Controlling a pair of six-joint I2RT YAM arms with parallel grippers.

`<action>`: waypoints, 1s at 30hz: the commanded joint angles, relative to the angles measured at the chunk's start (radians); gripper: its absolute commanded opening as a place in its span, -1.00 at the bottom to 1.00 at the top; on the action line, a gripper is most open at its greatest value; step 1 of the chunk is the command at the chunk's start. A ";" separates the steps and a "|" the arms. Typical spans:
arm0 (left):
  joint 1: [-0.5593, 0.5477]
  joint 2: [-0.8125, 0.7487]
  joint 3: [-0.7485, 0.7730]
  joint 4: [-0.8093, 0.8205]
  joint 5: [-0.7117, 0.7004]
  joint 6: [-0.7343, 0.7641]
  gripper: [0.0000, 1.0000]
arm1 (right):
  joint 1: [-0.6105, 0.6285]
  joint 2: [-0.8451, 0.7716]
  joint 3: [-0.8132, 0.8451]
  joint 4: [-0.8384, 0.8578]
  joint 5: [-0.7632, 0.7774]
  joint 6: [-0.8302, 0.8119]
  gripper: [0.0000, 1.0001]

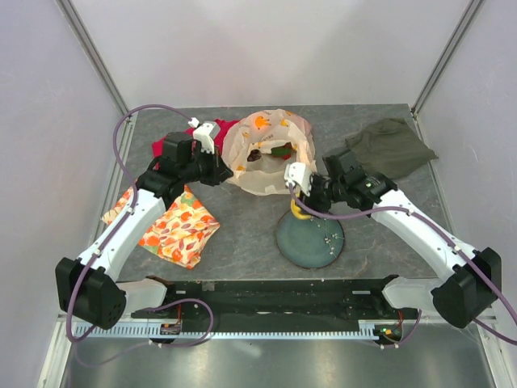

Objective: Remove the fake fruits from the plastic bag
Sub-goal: Place the fake fruit on the plate.

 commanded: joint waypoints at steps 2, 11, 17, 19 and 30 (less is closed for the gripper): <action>0.003 0.009 0.040 0.048 0.028 0.002 -0.97 | 0.011 -0.053 -0.088 -0.144 -0.048 -0.213 -0.48; 0.003 0.021 0.043 0.053 0.043 0.001 -0.97 | 0.062 0.128 -0.118 0.032 -0.056 -0.077 -0.35; 0.007 0.014 0.039 0.053 0.042 0.008 -0.97 | 0.086 0.230 -0.108 0.076 -0.042 -0.066 -0.27; 0.009 0.014 0.037 0.053 0.043 0.010 -0.97 | 0.088 0.246 -0.107 0.071 -0.040 -0.072 -0.21; 0.018 0.018 0.031 0.056 0.065 0.002 -0.97 | 0.051 0.277 0.247 -0.261 -0.109 -0.074 0.96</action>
